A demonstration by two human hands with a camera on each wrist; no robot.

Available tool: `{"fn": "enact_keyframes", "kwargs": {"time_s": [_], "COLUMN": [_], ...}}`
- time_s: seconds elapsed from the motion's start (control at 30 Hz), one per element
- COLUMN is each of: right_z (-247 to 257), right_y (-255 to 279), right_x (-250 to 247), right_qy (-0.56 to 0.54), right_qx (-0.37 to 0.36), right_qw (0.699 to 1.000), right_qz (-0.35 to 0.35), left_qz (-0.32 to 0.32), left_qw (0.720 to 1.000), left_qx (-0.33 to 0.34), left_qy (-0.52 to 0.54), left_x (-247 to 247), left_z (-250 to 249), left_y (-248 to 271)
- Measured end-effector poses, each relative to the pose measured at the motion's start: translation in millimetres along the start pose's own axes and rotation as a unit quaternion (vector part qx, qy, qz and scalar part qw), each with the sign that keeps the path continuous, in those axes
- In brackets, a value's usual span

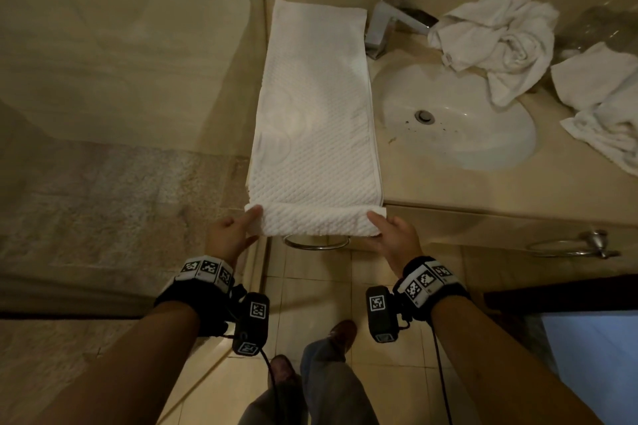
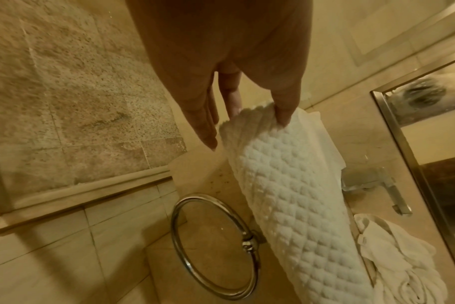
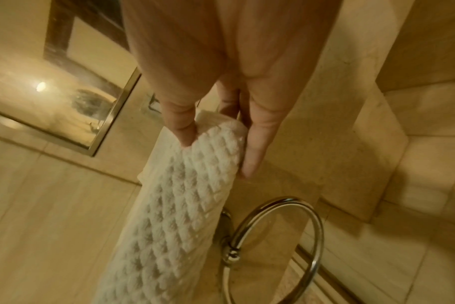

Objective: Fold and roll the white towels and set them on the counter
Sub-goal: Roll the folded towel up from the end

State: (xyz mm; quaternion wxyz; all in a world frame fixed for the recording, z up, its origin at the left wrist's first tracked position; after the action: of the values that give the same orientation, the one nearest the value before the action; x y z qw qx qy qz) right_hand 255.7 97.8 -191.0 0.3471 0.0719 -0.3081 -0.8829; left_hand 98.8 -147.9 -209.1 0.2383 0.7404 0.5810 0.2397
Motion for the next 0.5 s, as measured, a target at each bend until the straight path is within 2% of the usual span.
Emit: {"fn": "enact_keyframes", "kwargs": {"time_s": [0.07,0.17,0.33,0.5], "right_z": [7.1,15.1,21.7,29.4], "right_y": [-1.0,-4.8,-4.9,-5.2], "right_x": [4.9,4.5,8.7,8.7], "right_qy": [-0.014,0.017,0.095,0.015], "right_qx": [-0.004,-0.054,-0.098,-0.05], "right_qw": [1.0,0.998,0.99,0.997], "right_qz": [-0.019,-0.03,0.029,0.065], "left_qz": [-0.023,-0.051,0.011,0.046], "left_qw": [1.0,0.998,0.997,0.999], "left_qx": [0.006,0.022,0.067,0.024], "left_qy": [0.002,-0.001,-0.039,0.0], "left_x": [2.9,7.3,14.5,14.3], "left_z": [-9.2,-19.7,-27.7,-33.8], "left_y": [-3.7,-3.0,3.2,9.2]}}
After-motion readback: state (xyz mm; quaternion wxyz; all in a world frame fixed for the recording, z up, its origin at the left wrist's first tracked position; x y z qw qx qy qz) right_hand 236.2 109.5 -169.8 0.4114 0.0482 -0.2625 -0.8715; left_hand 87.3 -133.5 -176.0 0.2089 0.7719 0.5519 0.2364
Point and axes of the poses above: each hand's wrist, its own y-axis away from the middle knuckle, its own x-axis out of the palm, z = x × y, the point moved 4 cm from there along -y, towards the middle knuckle, and after that the axes turned 5 degrees about z, right-handed, at the moved point
